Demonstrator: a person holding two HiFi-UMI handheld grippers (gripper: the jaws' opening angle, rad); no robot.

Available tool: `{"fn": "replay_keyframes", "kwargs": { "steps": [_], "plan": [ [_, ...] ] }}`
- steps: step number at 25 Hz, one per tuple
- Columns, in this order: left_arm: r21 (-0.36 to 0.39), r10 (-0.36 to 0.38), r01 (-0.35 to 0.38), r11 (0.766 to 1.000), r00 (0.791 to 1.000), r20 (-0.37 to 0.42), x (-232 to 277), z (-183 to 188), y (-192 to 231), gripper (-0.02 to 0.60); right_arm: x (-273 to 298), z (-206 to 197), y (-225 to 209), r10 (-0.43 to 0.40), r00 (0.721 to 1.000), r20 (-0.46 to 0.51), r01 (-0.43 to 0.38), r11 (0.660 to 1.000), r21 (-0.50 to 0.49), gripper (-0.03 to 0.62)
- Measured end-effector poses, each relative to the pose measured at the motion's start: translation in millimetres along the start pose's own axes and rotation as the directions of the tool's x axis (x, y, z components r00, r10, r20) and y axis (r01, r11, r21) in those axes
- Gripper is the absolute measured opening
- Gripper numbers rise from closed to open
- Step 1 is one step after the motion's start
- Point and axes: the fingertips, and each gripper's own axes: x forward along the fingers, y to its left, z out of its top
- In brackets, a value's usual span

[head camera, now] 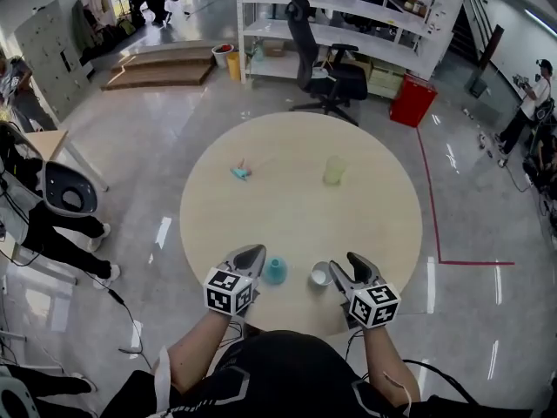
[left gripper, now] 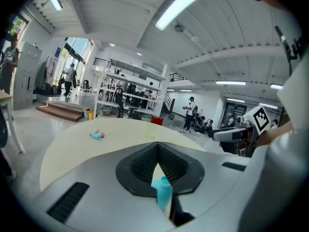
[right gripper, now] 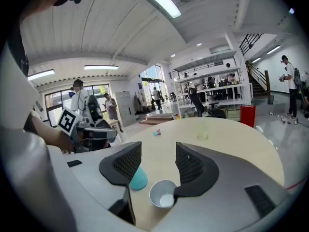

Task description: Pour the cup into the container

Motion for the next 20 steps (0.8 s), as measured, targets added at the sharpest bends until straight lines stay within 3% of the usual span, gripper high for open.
{"fn": "replay_keyframes", "kwargs": {
  "steps": [5, 8, 13, 20],
  "plan": [
    [0.008, -0.019, 0.019, 1.000, 1.000, 0.024, -2, 15, -10, 0.000, -6, 36, 1, -0.045, 0.993, 0.110, 0.046, 0.999, -0.005, 0.081],
    [0.012, -0.039, 0.039, 0.999, 0.999, 0.031, -1, 22, -18, 0.000, -6, 46, 0, -0.058, 0.990, 0.126, 0.059, 0.998, -0.002, 0.013],
    [0.017, -0.061, 0.060, 0.998, 0.997, 0.043, -4, 31, -25, 0.000, -5, 51, 2, -0.036, 0.991, 0.126, 0.027, 0.997, 0.070, 0.006],
    [0.014, -0.088, 0.087, 0.996, 0.996, 0.032, -12, 33, -41, 0.000, -9, 51, 0, -0.028, 0.993, 0.114, 0.023, 0.999, 0.047, 0.008]
  ]
}}
